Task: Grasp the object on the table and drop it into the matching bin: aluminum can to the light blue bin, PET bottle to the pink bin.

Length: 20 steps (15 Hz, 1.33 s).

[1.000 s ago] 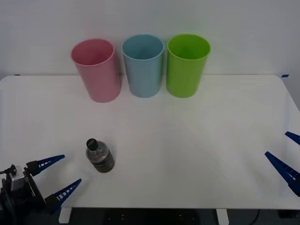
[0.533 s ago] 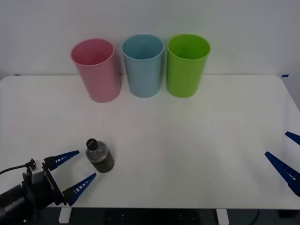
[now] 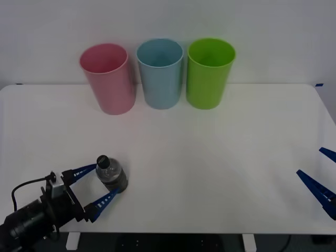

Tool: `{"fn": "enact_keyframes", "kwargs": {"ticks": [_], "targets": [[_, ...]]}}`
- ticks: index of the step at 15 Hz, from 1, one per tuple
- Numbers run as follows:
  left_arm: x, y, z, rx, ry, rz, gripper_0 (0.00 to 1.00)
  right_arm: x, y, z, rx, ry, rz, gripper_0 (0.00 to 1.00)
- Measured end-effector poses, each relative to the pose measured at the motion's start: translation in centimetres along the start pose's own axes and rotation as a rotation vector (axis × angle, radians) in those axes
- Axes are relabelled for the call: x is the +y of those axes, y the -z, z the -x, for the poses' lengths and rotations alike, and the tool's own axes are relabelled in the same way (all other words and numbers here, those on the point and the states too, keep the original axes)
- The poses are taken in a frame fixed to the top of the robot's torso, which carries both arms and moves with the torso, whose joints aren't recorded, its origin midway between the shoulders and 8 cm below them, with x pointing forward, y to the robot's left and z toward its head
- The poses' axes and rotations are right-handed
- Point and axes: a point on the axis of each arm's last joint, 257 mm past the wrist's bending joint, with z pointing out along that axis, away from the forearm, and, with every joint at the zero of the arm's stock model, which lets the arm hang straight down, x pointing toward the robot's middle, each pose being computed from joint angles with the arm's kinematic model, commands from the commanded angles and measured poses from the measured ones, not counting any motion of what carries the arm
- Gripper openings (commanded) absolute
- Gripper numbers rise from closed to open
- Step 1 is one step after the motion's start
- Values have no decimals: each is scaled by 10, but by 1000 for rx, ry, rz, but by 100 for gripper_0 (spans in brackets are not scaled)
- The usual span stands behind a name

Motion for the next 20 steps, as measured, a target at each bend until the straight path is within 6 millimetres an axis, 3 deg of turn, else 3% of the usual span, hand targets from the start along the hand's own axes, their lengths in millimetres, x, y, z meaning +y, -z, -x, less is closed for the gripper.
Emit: {"fn": "enact_keyframes", "kwargs": {"ticks": [9,15,17,18,19,20], "targets": [[0,-33,-5,-8,-4,-41,100,0,0,0,0,0,0,100],[-4,-37,-6,-11,-10,-42,100,0,0,0,0,0,0,100],[-4,-37,-6,-10,-12,-42,66,0,0,0,0,0,0,100],[-3,-36,-6,-10,-14,-41,37,0,0,0,0,0,0,100],[-3,-36,-6,-10,-17,-41,18,0,0,0,0,0,0,100],[-3,-36,-7,-10,-19,-40,4,0,0,0,0,0,0,100]]}}
